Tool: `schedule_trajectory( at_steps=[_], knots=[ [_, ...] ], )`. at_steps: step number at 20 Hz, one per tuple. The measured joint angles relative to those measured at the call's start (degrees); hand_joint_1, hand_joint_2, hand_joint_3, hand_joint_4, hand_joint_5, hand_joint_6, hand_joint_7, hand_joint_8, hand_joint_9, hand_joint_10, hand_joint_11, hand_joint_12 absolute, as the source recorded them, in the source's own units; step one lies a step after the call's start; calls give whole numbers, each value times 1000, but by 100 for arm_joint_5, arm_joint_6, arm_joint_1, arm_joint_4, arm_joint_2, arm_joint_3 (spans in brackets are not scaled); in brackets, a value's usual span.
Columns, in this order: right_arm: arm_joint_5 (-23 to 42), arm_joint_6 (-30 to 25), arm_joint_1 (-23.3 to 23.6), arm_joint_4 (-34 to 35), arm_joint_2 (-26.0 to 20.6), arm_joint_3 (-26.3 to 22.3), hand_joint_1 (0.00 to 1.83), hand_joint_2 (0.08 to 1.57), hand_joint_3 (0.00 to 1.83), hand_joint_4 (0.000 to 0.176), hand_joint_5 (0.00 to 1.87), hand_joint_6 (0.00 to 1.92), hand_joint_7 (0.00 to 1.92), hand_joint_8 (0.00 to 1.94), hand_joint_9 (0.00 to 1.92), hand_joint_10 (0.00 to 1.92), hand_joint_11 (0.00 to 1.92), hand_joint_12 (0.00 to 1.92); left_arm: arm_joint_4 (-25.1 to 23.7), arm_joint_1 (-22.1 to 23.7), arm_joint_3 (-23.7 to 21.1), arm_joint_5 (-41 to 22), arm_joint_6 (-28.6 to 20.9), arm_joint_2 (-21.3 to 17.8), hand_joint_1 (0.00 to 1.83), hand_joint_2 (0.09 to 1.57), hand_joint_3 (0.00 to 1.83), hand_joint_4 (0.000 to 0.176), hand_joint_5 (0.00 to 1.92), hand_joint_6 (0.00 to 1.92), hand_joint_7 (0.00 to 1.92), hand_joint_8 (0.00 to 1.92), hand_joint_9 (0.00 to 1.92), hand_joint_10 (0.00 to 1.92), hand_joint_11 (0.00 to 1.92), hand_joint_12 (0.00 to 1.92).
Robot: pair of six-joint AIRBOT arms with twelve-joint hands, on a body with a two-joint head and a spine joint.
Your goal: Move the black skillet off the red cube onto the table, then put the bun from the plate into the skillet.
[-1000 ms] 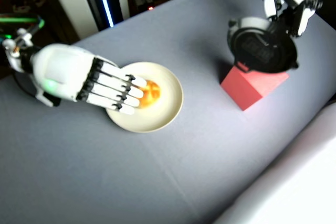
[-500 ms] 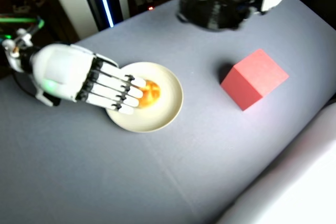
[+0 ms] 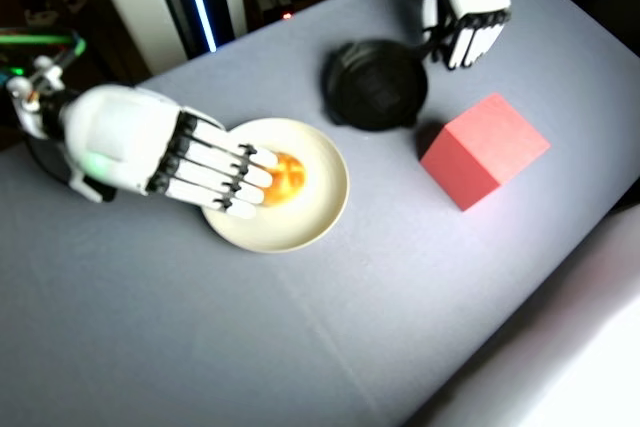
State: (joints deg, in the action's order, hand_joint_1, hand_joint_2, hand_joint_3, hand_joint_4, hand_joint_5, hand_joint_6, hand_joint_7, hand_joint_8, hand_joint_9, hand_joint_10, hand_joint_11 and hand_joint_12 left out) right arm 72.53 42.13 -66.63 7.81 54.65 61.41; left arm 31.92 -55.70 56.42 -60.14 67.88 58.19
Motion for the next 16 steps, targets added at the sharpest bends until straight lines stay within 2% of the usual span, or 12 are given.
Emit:
schedule_trajectory(
  at_steps=[1,2,3,5,8,10,11,12,13,14,15,16],
  knots=[
    [0,-11,2,-15,0,2,811,1227,0,11,447,0,452,0,458,6,527,33,-4,0,-2,-9,0,-2,931,1245,2,97,695,1422,424,1498,435,1577,292,1772],
    [-2,-20,0,-33,0,2,823,1212,0,13,436,0,431,0,436,1,514,27,-17,0,-22,-26,0,-13,951,1143,0,12,538,929,482,1143,437,1203,137,1452],
    [2,-46,2,-85,0,7,855,1188,0,10,425,0,419,0,423,1,507,24,-90,0,-116,-70,2,-85,911,1114,0,5,516,440,502,662,448,785,81,1198],
    [-4,-57,11,-157,0,7,849,1146,0,20,389,0,407,0,415,0,492,17,-280,-2,-267,-247,0,-203,823,1093,0,36,467,42,521,97,442,231,8,1045],
    [-105,-81,181,-343,-4,76,911,1092,0,37,371,0,388,1,412,5,498,20,-588,-31,-518,-557,2,-509,660,1038,0,119,224,0,262,0,245,5,0,799],
    [-323,-81,402,-474,-11,170,936,1066,0,42,371,4,377,1,404,1,474,11,-852,-81,-695,-874,0,-765,622,998,0,135,141,0,163,0,174,0,0,715],
    [-450,-81,505,-557,-15,216,935,1062,0,40,373,5,374,0,393,0,452,2,-962,-111,-791,-1045,2,-879,628,989,0,157,97,0,109,1,124,0,0,634],
    [-603,-79,612,-673,-17,269,938,1050,0,41,374,4,375,1,384,0,433,0,-1102,-140,-874,-1222,0,-968,629,981,0,148,88,0,101,3,125,5,0,621],
    [-813,-83,737,-793,-13,317,954,1039,0,13,390,9,383,3,388,2,431,1,-1248,-179,-949,-1353,-9,-1043,632,976,0,129,73,1,108,3,135,6,0,647],
    [-1019,-85,859,-942,20,402,989,1030,0,5,397,9,398,8,387,1,396,0,-1362,-219,-1012,-1453,-35,-1091,638,971,0,106,64,0,130,11,157,13,0,651],
    [-1220,-94,968,-1032,63,483,1015,1023,0,0,405,9,423,13,412,9,403,7,-1462,-256,-1019,-1545,-72,-1106,622,962,0,78,38,0,101,3,137,3,0,624],
    [-1513,-94,1119,-1110,149,597,1006,1027,0,6,398,4,435,14,428,13,417,13,-1502,-304,-1067,-1589,-129,-1134,604,959,0,69,29,0,92,0,130,0,0,620]
  ],
)
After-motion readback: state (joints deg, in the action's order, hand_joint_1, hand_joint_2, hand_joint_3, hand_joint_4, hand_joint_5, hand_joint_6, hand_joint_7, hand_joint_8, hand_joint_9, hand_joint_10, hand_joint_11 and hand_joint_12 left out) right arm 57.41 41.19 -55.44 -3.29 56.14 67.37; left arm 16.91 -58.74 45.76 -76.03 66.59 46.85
